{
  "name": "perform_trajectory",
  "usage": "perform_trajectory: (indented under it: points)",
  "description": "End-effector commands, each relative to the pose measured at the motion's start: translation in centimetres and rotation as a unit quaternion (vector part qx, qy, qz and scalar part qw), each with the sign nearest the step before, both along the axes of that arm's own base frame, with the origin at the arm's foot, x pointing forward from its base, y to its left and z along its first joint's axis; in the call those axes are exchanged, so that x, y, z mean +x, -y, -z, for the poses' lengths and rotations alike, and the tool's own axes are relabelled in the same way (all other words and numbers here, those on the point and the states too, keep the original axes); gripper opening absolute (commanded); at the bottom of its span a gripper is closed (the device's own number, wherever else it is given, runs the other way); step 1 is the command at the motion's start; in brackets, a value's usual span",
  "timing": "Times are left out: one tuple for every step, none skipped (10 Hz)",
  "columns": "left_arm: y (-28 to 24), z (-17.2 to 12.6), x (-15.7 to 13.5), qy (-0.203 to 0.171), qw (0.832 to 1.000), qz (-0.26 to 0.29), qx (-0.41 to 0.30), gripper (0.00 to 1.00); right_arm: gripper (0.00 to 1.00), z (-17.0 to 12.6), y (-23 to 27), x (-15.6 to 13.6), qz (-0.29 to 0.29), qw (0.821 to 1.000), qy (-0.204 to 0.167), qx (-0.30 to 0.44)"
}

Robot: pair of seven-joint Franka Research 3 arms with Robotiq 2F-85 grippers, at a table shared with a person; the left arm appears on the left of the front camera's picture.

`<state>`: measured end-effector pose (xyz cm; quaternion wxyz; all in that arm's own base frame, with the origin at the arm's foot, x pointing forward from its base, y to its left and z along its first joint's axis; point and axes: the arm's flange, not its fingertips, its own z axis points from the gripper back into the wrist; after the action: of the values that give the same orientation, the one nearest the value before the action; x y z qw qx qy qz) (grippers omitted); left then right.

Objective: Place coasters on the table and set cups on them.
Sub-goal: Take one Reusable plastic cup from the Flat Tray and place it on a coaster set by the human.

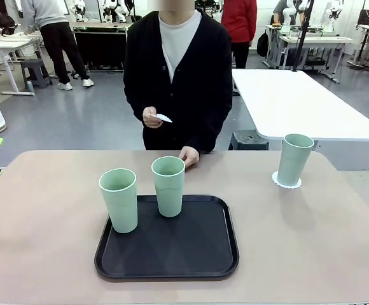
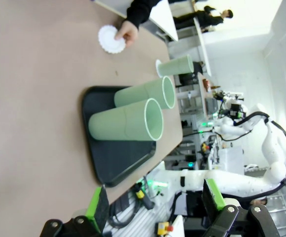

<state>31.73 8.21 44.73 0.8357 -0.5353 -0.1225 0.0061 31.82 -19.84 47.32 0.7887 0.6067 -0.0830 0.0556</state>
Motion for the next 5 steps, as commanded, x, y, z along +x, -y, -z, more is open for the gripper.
perform_trajectory:
  points:
    - [-0.12,-0.03,-0.06,0.004,1.0,0.0,-0.005,1.0,1.0,0.27,-0.7,0.74,0.008,1.0,-0.006,-0.004]
    - [-0.12,-0.03,-0.06,0.004,1.0,0.0,-0.005,1.0,1.0,0.45,-0.68,0.98,0.017,1.0,-0.012,-0.007]
    - [-0.12,-0.03,-0.06,0.004,1.0,0.0,-0.005,1.0,1.0,0.67,-0.54,1.17,0.023,1.0,-0.018,-0.008]
    - [-0.12,-0.03,-0.06,0.004,1.0,0.0,-0.005,1.0,1.0,0.76,-0.44,1.25,0.028,0.999,-0.021,-0.012]
    - [-0.12,-0.03,-0.06,0.004,1.0,0.0,-0.005,1.0,1.0,0.79,-0.38,1.35,0.041,0.999,-0.026,-0.024]
